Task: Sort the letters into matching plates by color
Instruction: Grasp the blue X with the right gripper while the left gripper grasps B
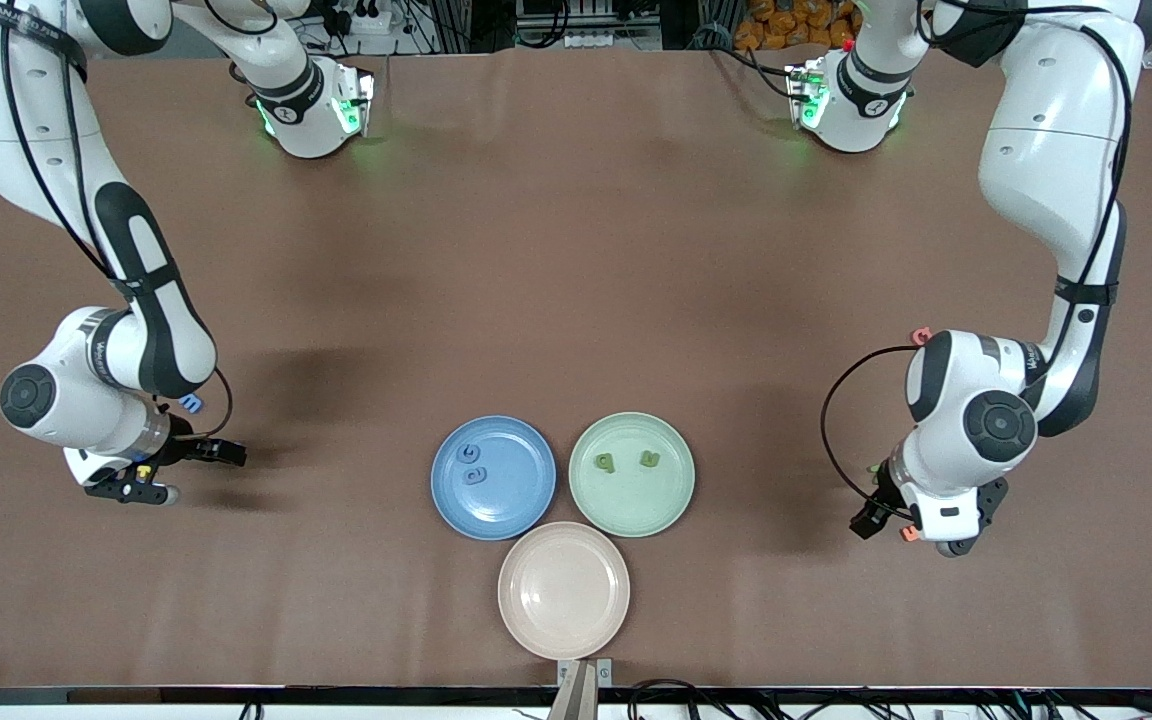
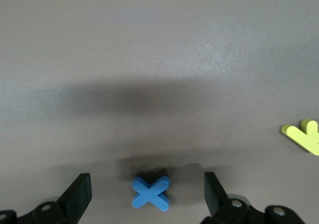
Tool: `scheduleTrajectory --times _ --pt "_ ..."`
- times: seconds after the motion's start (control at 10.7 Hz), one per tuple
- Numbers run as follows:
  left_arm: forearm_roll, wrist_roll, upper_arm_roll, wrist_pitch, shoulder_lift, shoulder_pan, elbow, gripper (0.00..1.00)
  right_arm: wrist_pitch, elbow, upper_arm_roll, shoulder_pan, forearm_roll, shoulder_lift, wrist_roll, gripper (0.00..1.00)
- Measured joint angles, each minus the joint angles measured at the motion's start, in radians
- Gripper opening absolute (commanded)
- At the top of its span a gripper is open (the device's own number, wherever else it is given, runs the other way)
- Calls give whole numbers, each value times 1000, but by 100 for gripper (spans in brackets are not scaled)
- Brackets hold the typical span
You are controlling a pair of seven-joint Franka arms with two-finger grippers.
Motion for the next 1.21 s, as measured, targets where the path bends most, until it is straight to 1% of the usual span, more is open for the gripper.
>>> scheduleTrajectory --times 0.19,0.47,0.56,0.84,0.93,1.03,1.21 --pt "0 88 0 -1 25 34 -2 100 46 -28 0 -1 0 6 1 100" --pt "0 142 0 -1 58 62 -1 100 85 -66 0 -2 0 7 1 99" --pt "0 143 0 -1 62 62 -1 100 92 -70 0 -2 0 6 1 95" --pt "0 143 1 -1 67 63 3 100 95 -71 -1 -2 0 5 1 70" --pt "0 143 1 -1 69 63 4 100 95 -71 -2 -3 0 4 1 65" --pt "0 143 1 -1 70 63 5 100 95 -71 -2 -3 0 0 1 57" --pt "0 143 1 0 75 63 7 100 95 -73 -1 -2 0 -6 1 51"
